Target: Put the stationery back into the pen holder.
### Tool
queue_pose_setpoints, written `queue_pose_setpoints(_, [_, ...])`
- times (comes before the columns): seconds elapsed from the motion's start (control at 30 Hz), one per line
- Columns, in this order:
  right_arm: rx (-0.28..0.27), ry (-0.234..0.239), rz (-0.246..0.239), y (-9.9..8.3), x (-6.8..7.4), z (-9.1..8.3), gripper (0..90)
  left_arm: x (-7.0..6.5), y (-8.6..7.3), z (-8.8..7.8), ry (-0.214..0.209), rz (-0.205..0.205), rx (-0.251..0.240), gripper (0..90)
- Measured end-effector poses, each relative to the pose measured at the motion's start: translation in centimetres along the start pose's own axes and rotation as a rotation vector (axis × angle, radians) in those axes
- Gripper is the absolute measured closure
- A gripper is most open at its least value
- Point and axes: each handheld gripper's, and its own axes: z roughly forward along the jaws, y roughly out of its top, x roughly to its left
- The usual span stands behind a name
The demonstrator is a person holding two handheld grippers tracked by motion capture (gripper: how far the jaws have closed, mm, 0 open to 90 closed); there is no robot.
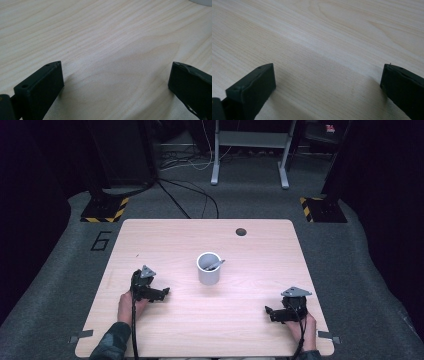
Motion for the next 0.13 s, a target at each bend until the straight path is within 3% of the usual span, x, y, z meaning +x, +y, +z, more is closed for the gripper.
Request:
queue_pose_setpoints(0.03, [-0.003,0.006,0.017,0.02,0.1,-0.04,0.0,0.0,0.0,0.0,0.0,0.0,0.0,0.1])
queue_pose_setpoints(0.13, [-0.003,0.005,0.007,0.01,0.03,-0.02,0.0,-0.01,0.0,0.0,0.001,-0.001,0.0,0.1])
